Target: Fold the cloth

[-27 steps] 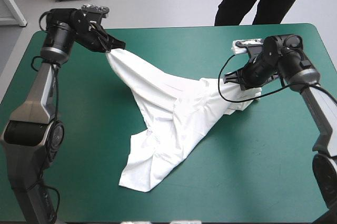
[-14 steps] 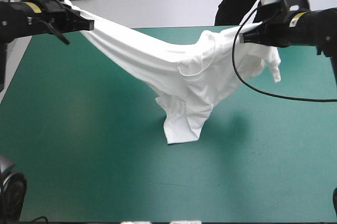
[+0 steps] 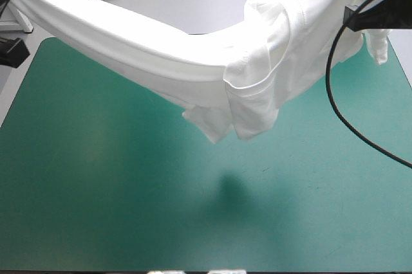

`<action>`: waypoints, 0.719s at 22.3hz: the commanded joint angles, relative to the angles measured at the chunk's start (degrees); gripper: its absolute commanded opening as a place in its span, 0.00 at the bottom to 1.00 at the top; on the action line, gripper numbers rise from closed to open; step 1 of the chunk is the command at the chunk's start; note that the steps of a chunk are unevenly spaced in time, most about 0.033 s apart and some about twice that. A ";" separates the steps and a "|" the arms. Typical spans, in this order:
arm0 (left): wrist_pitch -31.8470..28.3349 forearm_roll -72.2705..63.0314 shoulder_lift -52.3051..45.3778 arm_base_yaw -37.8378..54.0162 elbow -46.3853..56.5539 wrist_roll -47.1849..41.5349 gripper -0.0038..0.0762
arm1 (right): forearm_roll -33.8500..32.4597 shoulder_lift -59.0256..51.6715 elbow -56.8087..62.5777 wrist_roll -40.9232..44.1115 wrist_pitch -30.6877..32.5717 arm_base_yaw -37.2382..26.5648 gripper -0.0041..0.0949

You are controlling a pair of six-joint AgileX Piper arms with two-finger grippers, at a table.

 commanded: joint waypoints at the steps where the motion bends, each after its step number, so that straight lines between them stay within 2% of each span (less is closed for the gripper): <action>1: -5.23 -1.19 -1.43 -0.05 -0.88 0.02 0.04 | 0.58 -1.65 -2.07 -0.71 -0.56 -0.13 0.03; 6: -0.34 -0.83 -1.01 -0.05 -0.88 0.02 0.04 | 0.85 -1.99 -2.07 -0.33 -0.56 -0.13 0.03; 9: 10.47 -1.04 2.96 -0.05 0.30 -0.55 0.04 | 1.85 -3.10 5.17 0.38 -0.46 -0.13 0.03; 10: 11.80 -1.55 4.18 -0.05 3.03 -3.44 0.04 | 1.85 -4.57 11.58 0.38 -0.46 -0.13 0.03; 13: 11.68 -2.32 4.31 -0.05 14.95 -3.17 0.04 | 1.29 -7.05 24.60 0.38 -0.58 -0.13 0.03; 16: 3.49 -2.32 4.84 -0.05 33.44 -3.00 0.04 | -1.32 -6.68 38.34 -0.05 -6.27 -0.13 0.03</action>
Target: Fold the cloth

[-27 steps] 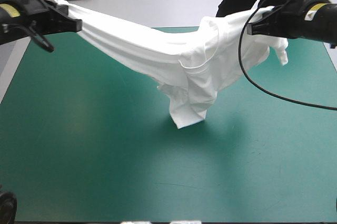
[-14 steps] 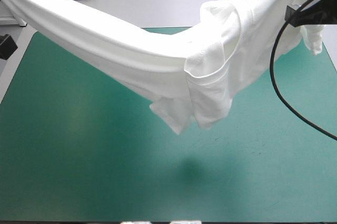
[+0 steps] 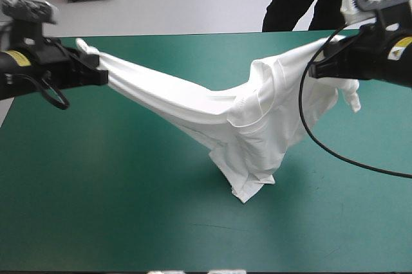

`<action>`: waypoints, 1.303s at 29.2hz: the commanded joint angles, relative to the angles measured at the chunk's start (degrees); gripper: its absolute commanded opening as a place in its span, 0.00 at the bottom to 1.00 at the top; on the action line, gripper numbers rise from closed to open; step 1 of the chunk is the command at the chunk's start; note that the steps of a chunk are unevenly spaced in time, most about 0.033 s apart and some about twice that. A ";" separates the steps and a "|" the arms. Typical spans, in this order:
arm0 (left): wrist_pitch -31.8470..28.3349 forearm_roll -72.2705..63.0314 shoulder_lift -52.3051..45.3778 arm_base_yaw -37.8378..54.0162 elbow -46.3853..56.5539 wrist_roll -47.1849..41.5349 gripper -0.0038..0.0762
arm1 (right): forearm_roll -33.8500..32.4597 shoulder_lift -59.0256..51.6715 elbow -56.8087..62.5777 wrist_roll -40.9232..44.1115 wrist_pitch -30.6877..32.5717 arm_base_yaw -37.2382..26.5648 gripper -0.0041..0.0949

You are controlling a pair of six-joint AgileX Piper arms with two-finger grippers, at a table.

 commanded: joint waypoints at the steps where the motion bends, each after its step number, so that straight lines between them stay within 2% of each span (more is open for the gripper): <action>1: -8.70 -1.00 0.07 -0.05 12.46 -0.47 0.04 | -2.01 -0.27 7.68 -0.48 -9.21 -0.13 0.03; 3: -14.48 -1.00 1.98 -0.05 18.99 -0.47 0.04 | -3.32 1.35 11.91 -0.19 -15.28 -0.23 0.03; 6: -22.57 0.45 7.63 -0.05 23.14 -0.24 0.04 | -6.99 7.18 15.41 2.02 -23.54 -0.23 0.03; 10: -31.92 2.17 15.99 -0.05 21.42 -0.24 0.04 | -11.21 16.92 14.09 4.54 -29.19 -0.23 0.03; 12: -34.02 2.72 20.06 -0.05 19.51 -0.46 0.04 | -11.83 21.36 12.58 6.06 -30.31 -0.33 0.03; 21: -35.93 3.56 34.06 -0.05 11.14 -0.46 0.04 | -11.47 35.29 4.87 9.90 -31.09 -1.08 0.03; 26: -35.55 4.58 38.89 -0.05 8.70 -0.46 0.04 | -10.83 40.09 1.73 9.90 -27.30 -2.55 0.03; 32: -35.77 5.55 40.08 -0.05 8.70 -0.46 0.05 | -9.40 41.60 1.14 9.78 -23.31 -3.71 0.04; 35: -35.06 5.67 39.65 -0.05 8.65 -0.46 0.15 | -7.64 41.48 0.66 8.92 -21.65 -3.71 0.12; 38: -30.89 5.43 39.15 -0.05 7.53 -0.46 0.37 | -5.34 41.48 -1.12 8.92 -17.95 -3.71 0.30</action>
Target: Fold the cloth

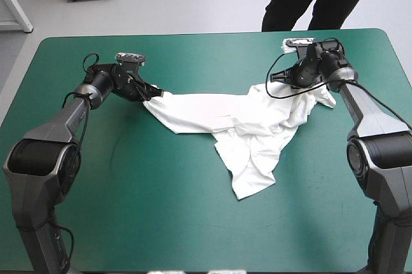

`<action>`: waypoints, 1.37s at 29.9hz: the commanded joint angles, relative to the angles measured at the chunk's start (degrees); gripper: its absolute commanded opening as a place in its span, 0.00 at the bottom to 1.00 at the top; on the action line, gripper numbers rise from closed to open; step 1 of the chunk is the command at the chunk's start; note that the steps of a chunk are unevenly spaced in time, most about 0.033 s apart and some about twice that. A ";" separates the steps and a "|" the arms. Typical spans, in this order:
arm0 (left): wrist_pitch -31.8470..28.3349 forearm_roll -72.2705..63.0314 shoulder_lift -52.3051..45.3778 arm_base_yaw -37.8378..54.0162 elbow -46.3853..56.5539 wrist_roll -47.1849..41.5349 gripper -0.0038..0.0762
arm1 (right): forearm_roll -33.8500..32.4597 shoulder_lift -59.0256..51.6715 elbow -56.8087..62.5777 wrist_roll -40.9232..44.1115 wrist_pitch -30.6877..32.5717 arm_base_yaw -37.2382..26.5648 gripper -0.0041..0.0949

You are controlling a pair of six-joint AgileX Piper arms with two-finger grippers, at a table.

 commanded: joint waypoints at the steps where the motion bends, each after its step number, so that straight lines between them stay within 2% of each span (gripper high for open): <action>1: 3.53 -0.62 -4.28 -0.05 -3.55 -0.42 0.44 | 2.32 -3.62 -4.01 -0.56 2.53 -0.37 0.37; 3: 7.85 -0.48 -4.37 -0.05 -5.76 -0.42 0.60 | 2.35 -3.62 -6.27 -0.56 5.38 -0.37 0.49; 5: 10.39 -0.20 -4.63 -0.05 -7.85 -0.42 0.67 | 2.09 -3.88 -8.96 0.02 7.94 -0.37 0.56; 13: 18.27 1.15 -6.20 -0.05 -15.74 -0.42 0.63 | 1.30 -6.12 -15.87 0.02 18.46 -0.37 0.56; 16: 24.16 2.38 -6.20 -0.05 -17.10 -0.42 0.63 | 2.61 -7.70 -15.75 0.27 18.70 -0.37 0.56; 22: 31.47 2.87 -6.37 -0.05 -17.11 -0.64 0.63 | 6.86 -10.89 -15.75 0.42 18.70 -0.37 0.54; 24: 30.55 2.87 -6.37 -0.05 -17.11 -0.64 0.63 | 6.74 -12.03 -15.75 0.42 18.70 -0.37 0.52; 31: 21.24 4.91 -5.99 -0.05 -17.20 -2.84 0.63 | 5.57 -13.41 -15.75 -0.21 18.70 -0.37 0.49; 41: 20.83 5.32 0.58 0.41 -17.91 -3.22 0.61 | 5.11 -13.30 -15.75 -0.21 18.70 -0.37 0.49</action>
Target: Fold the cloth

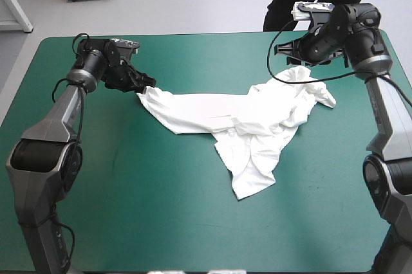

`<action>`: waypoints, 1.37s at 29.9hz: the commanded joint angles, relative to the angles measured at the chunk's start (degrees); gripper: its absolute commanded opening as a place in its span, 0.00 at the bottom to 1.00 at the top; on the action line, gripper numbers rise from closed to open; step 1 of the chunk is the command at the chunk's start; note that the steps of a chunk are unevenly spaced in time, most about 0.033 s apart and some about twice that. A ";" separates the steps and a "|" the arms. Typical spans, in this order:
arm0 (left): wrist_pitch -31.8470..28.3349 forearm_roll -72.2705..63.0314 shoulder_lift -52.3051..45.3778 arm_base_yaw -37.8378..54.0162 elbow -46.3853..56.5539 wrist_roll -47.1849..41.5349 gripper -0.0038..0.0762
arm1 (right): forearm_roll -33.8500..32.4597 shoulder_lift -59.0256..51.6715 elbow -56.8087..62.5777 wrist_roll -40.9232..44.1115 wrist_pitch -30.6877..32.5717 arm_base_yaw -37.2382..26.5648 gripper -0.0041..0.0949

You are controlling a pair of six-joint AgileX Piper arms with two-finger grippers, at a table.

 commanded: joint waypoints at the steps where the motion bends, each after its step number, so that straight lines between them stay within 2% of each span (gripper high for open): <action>1: -1.72 -0.91 -0.78 0.00 -1.84 -0.53 0.61 | -0.37 -3.20 -1.85 -0.46 -0.22 -0.37 0.49; 7: -2.22 -1.85 2.63 0.00 -3.83 -0.53 0.61 | -0.97 -3.20 -1.85 -0.46 -0.22 -0.37 0.49; 11: -4.88 -2.24 3.64 0.00 -4.77 -0.53 0.58 | -1.02 -3.11 -1.85 -0.46 -0.22 -0.37 0.49; 13: -6.40 -2.24 3.77 0.00 -4.77 -0.53 0.49 | -1.16 -3.11 -1.85 -0.46 -0.22 -0.37 0.49; 15: -6.85 -2.24 3.77 0.00 -4.77 -0.53 0.29 | -1.16 -3.11 -1.85 -0.46 -0.22 -0.37 0.49; 17: -6.55 -2.24 3.77 0.00 -4.77 -0.01 0.03 | -1.16 -3.11 -1.85 -0.46 -0.22 -0.37 0.49; 22: -5.16 -2.24 3.77 -0.11 -4.77 0.64 0.04 | -0.74 -3.22 -1.85 -0.46 -0.22 -0.37 0.47; 27: -3.51 -2.46 3.66 -0.11 -4.77 0.64 0.04 | 2.88 -6.34 0.29 -2.79 -0.11 -0.04 0.47; 36: -3.31 -2.96 3.66 -0.23 -5.17 0.39 0.04 | 3.79 -20.53 21.25 -4.75 -0.21 0.52 0.48; 41: -3.65 -4.07 3.66 -0.23 -5.17 0.64 0.04 | 2.40 -25.67 29.36 -5.94 -0.21 5.55 0.49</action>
